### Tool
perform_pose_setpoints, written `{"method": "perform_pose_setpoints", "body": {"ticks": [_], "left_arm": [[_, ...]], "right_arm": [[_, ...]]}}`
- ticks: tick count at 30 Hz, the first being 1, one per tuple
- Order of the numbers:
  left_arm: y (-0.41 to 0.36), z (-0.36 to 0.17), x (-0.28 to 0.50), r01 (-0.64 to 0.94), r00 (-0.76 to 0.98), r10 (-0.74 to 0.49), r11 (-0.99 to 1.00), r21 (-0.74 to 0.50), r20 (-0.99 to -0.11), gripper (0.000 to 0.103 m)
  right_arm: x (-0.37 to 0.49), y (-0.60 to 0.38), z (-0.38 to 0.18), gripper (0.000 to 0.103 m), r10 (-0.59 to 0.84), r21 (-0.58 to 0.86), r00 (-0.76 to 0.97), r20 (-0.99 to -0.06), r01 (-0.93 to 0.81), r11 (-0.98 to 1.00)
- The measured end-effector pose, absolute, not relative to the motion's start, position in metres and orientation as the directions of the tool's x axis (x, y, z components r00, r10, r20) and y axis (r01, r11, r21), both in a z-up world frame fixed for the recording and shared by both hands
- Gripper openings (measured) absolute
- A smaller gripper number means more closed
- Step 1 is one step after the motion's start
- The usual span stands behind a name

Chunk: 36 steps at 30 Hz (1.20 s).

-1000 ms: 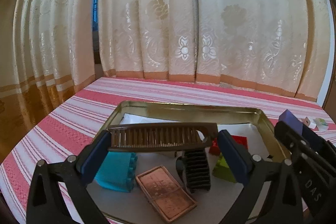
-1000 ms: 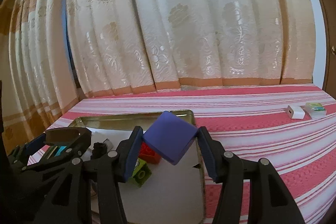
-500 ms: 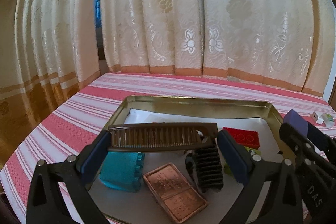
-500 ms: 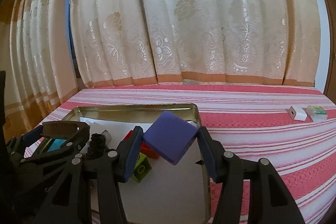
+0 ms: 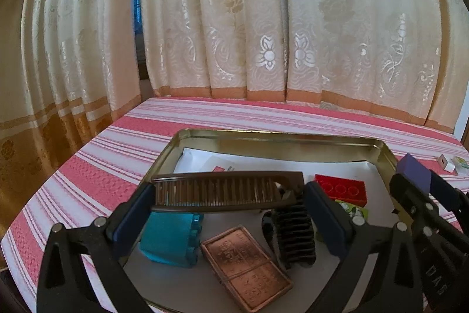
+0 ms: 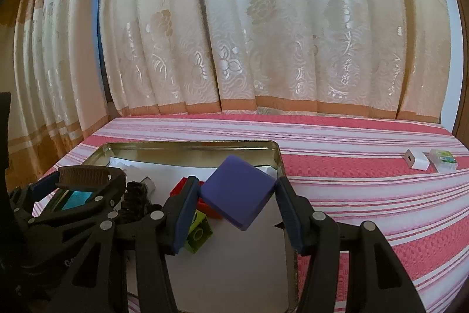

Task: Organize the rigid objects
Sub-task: 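Lower the brush and purple block into the tray and open both grippers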

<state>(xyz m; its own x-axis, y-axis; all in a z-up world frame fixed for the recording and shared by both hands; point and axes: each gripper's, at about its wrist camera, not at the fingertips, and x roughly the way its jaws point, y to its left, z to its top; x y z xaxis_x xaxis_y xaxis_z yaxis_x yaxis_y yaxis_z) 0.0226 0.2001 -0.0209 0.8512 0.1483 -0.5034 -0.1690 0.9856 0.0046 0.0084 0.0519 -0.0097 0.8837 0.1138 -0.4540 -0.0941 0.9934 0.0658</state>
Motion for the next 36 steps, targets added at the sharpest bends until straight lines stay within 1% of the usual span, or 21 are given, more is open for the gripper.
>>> {"method": "perform_pose_setpoints", "body": {"ticks": [6,17,24,27,29,31,36], "left_arm": [[0.200,-0.022,0.026,-0.173,0.840,0.154,0.985,0.012,-0.520,0.101],[0.198,-0.023,0.030,-0.185,0.828,0.179,0.982,0.041,-0.531,0.101],[0.197,-0.023,0.029,-0.204,0.821,0.206,0.977,0.063,-0.532,0.101],[0.197,-0.022,0.028,-0.229,0.820,0.232,0.971,0.073,-0.522,0.102],[0.197,-0.021,0.027,-0.224,0.826,0.227,0.972,0.070,-0.516,0.103],[0.195,-0.020,0.025,-0.212,0.834,0.217,0.975,0.068,-0.507,0.103],[0.189,-0.017,0.019,-0.207,0.852,0.220,0.975,0.080,-0.475,0.103]], "right_arm": [[0.012,0.052,-0.012,0.057,0.119,0.068,0.873,-0.473,-0.098,0.993],[0.013,0.056,-0.012,0.057,0.123,0.059,0.868,-0.481,-0.108,0.992],[0.018,0.055,-0.014,0.057,0.150,0.086,0.850,-0.506,-0.123,0.989],[0.018,0.050,-0.014,0.069,0.149,0.105,0.851,-0.503,-0.110,0.988],[0.015,0.045,-0.014,0.081,0.149,0.129,0.859,-0.489,-0.097,0.987],[0.010,0.037,-0.012,0.087,0.144,0.158,0.875,-0.462,-0.078,0.984],[0.001,0.030,-0.007,0.088,0.126,0.182,0.903,-0.411,-0.054,0.982]]}}
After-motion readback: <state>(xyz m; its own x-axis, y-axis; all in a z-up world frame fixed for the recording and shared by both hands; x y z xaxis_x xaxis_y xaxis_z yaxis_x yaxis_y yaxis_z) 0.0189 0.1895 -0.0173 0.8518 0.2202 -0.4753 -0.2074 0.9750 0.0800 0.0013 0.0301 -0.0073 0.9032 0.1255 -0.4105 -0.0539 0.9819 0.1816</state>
